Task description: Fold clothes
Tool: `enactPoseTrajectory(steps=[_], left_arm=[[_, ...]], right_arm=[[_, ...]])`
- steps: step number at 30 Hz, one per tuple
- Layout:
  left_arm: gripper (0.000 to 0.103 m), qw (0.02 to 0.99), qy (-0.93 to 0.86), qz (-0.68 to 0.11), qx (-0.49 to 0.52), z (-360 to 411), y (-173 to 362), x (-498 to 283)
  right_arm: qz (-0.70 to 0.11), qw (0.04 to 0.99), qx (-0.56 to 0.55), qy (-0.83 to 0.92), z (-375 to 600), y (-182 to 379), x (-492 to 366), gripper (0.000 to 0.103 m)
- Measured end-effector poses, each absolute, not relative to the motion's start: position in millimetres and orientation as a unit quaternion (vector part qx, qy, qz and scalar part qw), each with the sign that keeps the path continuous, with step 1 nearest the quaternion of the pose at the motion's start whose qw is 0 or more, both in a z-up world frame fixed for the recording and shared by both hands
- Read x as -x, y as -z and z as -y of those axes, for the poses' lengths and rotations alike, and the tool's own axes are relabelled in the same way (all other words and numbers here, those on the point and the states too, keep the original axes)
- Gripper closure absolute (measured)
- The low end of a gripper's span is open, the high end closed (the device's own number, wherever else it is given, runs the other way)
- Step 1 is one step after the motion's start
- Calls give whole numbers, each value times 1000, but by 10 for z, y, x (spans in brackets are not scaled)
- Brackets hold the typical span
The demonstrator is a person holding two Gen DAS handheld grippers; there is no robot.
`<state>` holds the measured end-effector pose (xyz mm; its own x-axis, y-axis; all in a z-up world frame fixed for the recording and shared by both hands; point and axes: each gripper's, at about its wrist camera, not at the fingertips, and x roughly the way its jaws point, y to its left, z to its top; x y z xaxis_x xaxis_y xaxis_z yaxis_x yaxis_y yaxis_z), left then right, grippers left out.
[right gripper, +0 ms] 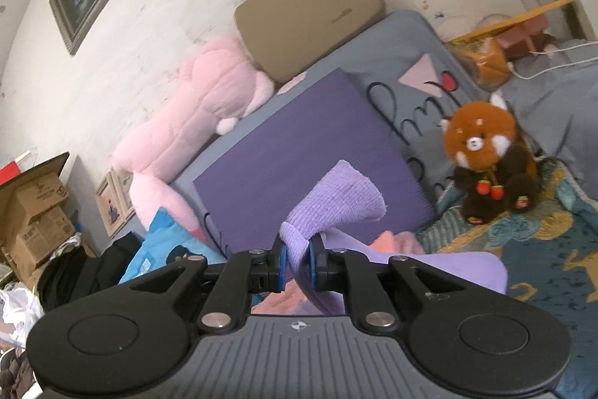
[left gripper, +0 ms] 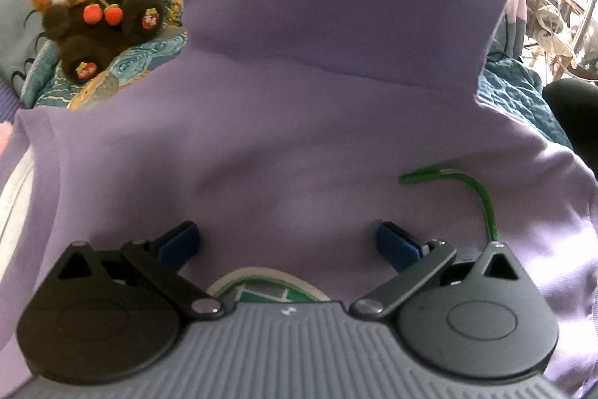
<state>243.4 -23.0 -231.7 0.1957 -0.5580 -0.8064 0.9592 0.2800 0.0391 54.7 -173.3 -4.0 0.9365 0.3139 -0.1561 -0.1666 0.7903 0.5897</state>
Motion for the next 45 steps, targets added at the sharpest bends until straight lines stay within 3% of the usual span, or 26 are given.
enactPoseTrajectory(steps=[13, 27, 33, 39, 45], left_arm=[[0, 747, 510, -342, -255, -819, 2055, -2023], [0, 772, 438, -365, -281, -2098, 1677, -606], [0, 784, 428, -360, -269, -2100, 1667, -511], [0, 784, 447, -333, -272, -1777, 1614, -589], [0, 785, 455, -320, -273, -1521, 1599, -678]], right_arm=[[-155, 924, -304, -173, 1107, 224, -739, 91], [-245, 899, -294, -211, 129, 1181, -1139, 91], [-267, 891, -296, -216, 68, 1377, -1111, 91], [-190, 901, -345, -179, 578, 1161, -979, 91], [-165, 897, -363, -191, 679, 882, -1040, 91]])
